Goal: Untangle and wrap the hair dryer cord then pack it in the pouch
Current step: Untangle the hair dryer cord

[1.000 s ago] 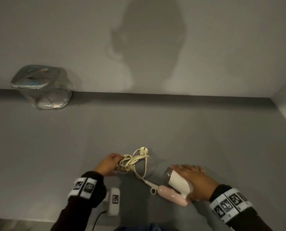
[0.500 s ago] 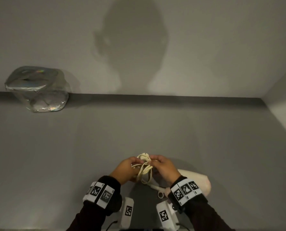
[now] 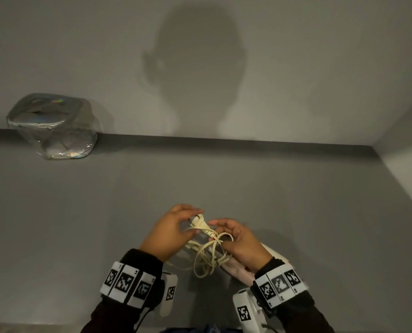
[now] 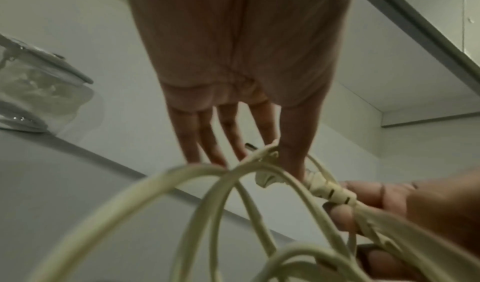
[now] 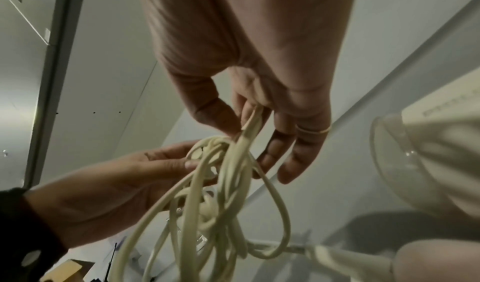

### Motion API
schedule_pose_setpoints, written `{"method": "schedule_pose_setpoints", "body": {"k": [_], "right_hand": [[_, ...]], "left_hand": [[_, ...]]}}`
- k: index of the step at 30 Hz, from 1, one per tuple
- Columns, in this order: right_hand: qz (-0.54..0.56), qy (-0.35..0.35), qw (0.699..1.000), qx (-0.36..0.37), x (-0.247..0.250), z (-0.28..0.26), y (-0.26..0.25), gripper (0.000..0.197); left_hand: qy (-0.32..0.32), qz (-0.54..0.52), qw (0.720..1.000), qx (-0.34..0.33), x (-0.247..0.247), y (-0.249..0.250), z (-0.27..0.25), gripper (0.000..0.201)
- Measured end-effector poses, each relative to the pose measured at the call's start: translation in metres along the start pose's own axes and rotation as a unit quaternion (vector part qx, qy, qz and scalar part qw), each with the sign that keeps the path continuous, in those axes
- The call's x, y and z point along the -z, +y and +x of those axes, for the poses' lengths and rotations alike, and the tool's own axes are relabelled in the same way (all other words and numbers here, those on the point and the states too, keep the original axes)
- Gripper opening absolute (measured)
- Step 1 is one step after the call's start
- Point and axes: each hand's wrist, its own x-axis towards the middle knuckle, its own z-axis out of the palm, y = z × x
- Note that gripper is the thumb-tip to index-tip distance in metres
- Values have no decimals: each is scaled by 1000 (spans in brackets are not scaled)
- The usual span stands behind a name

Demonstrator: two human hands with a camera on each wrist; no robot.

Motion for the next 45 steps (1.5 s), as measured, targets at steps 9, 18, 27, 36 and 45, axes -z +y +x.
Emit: {"method": "schedule_pose_setpoints", "body": {"k": [9,18,27,36,45], "right_hand": [[-269,98,953,95,2,-1,7,25],[-113,175,977,56,16,0,5,18],[187,99,977,-8,15,-3,-6,16],[142,74,987,24,10,4,-10,17],[132,3,991,29,12,2,-10,51]], "left_hand": [[60,-173,978,100,-11,-1,3,6],[129,-324,904,249,-17,-25,5,15],[-68,-56,995,-37,-33,11,-3,30],[-24,-20,998,-63,-42,16,1,20],[-31,-138,989,-29,-29,6,10,22]]}}
